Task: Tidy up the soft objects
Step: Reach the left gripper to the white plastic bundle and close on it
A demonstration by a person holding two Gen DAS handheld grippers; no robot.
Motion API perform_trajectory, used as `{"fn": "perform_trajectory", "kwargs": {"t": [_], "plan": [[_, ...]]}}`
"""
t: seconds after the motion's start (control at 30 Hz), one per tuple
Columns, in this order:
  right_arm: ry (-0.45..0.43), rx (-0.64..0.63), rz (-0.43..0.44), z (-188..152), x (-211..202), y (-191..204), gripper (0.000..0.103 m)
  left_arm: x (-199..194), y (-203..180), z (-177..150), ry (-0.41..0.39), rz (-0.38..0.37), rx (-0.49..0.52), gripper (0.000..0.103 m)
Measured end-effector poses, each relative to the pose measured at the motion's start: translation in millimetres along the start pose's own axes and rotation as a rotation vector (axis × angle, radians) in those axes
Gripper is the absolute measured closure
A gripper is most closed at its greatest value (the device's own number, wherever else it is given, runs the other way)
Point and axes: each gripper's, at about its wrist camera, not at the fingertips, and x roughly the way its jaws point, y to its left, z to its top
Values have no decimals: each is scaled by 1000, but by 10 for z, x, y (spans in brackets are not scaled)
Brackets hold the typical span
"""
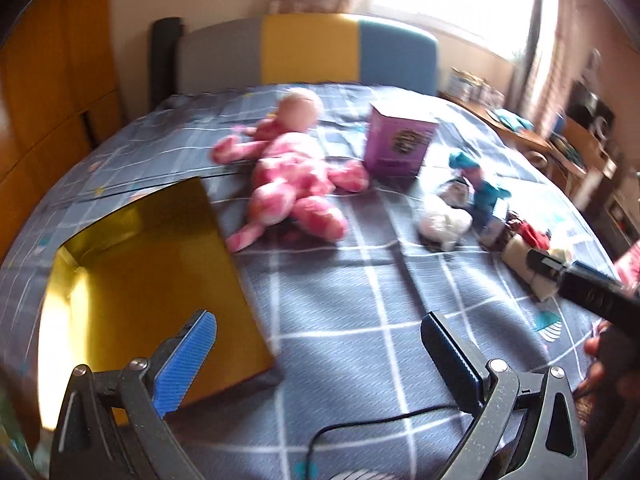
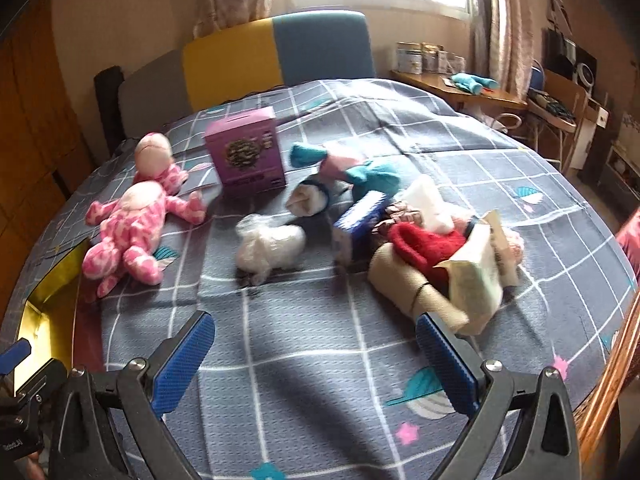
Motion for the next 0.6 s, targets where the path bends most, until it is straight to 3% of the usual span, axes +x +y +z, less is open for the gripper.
{"fn": "perform_trajectory", "kwargs": {"t": [0.23,0.33,0.43,0.6], "plan": [[6,107,-12,259,7,-606,0,428,-360,474,71,-135,73,0],[22,120,-7,279,50,-777,0,618,-586,622,57,-143,133,0],[37,146,16,275,88,-904,0,868,-865,723,125,-197,197,0],[43,186,60,278,139,-1036,0,1200,-1252,787,144,-192,291,0]]}}
